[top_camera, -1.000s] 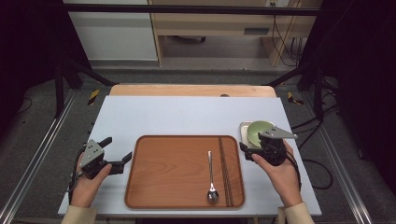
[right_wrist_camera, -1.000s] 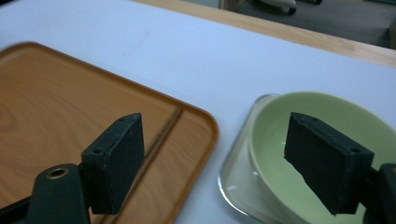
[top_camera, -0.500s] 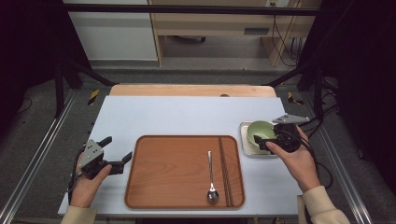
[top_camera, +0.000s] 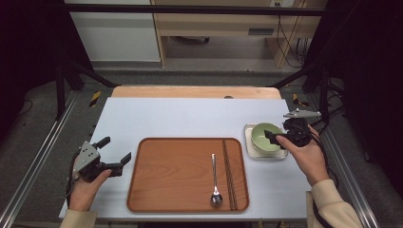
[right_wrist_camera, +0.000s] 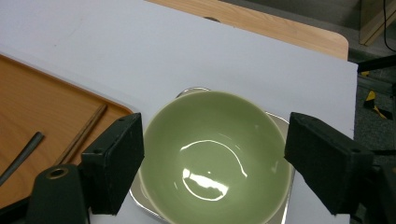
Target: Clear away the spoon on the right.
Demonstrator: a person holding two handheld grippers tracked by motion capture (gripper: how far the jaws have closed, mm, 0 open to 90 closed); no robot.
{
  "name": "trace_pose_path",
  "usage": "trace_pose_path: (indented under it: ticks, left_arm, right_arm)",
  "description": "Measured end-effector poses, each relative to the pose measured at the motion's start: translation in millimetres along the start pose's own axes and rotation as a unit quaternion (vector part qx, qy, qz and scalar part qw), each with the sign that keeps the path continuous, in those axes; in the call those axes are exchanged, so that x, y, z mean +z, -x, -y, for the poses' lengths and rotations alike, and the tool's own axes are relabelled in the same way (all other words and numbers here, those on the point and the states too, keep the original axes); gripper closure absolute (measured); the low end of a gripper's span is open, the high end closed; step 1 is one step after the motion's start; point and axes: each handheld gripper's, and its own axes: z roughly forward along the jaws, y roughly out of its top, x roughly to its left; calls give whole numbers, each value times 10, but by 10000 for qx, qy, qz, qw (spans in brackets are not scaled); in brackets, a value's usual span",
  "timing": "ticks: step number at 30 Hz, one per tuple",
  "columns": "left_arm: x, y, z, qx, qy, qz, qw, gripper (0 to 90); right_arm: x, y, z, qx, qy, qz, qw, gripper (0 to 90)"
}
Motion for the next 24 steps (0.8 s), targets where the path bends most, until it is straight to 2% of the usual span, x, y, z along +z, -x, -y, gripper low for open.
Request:
trace_pose_path:
  ticks: [3, 4, 7, 8, 12, 19, 24]
  left_arm:
    - [-25, -29, -3, -25, 55, -35, 10000, 20]
    - [-32, -38, -4, -42, 61, -51, 10000, 20]
    - [-58, -66, -10, -59, 92, -90, 9999, 20]
    - [-67, -75, -13, -57, 98, -104, 9999, 20]
    - [-101, -109, -23, -90, 159, -149, 9997, 20]
    - [-156, -165, -33, -129, 238, -213, 9994, 20]
    - [-171, -190, -28, -155, 244, -242, 9993, 20]
  right_arm:
    - [6, 49, -3, 109, -13, 21, 9999, 235]
    - [10, 76, -3, 72, -9, 53, 10000, 243]
    - [9, 119, -14, 227, -55, 72, 9997, 266]
    - [15, 144, -13, 173, -42, 97, 9998, 271]
    - [29, 208, -10, 260, -99, 121, 9995, 300]
    - [94, 320, 33, 503, -177, 164, 9984, 315]
    - [148, 380, 67, 588, -166, 145, 9980, 307]
